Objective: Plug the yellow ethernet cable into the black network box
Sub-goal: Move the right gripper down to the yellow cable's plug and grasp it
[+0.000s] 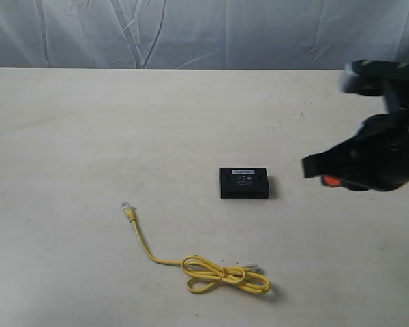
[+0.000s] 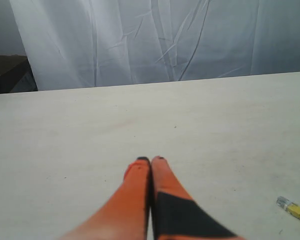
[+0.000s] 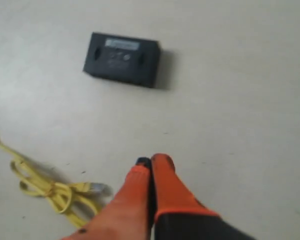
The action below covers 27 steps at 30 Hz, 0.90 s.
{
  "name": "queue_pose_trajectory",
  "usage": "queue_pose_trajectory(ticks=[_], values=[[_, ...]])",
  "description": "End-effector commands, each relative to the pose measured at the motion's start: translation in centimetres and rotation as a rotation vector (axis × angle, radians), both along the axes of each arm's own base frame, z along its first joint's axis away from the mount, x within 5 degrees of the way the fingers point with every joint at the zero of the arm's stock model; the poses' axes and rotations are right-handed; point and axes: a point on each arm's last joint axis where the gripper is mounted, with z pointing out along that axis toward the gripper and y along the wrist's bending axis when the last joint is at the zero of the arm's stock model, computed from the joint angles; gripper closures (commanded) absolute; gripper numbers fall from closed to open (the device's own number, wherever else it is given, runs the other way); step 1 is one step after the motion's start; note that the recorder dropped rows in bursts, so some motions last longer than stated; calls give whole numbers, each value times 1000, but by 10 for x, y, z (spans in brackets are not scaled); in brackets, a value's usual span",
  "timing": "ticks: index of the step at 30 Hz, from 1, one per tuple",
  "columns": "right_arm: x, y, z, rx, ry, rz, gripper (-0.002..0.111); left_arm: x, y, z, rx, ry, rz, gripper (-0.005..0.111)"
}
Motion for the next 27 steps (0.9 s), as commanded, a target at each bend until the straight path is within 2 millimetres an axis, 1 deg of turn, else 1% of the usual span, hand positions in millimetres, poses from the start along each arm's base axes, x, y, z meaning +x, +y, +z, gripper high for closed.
queue_pose_trajectory(ticks=[1, 6, 9, 12, 15, 18, 20, 27], values=[[14, 67, -18, -46, 112, 223, 109, 0, 0, 0, -1, -11, 2, 107], [24, 142, -40, -107, 222, 395, 109, 0, 0, 0, -1, -11, 2, 107], [26, 181, -48, -170, 239, 460, 109, 0, 0, 0, -1, -11, 2, 107], [24, 215, -56, -254, 216, 486, 109, 0, 0, 0, -1, -11, 2, 107], [22, 242, -63, -322, 165, 500, 109, 0, 0, 0, -1, -11, 2, 107], [19, 260, -69, -331, 134, 530, 109, 0, 0, 0, -1, -11, 2, 107], [18, 269, -73, -329, 130, 536, 109, 0, 0, 0, -1, -11, 2, 107], [26, 274, -88, -346, 107, 477, 109, 0, 0, 0, -1, -11, 2, 107]])
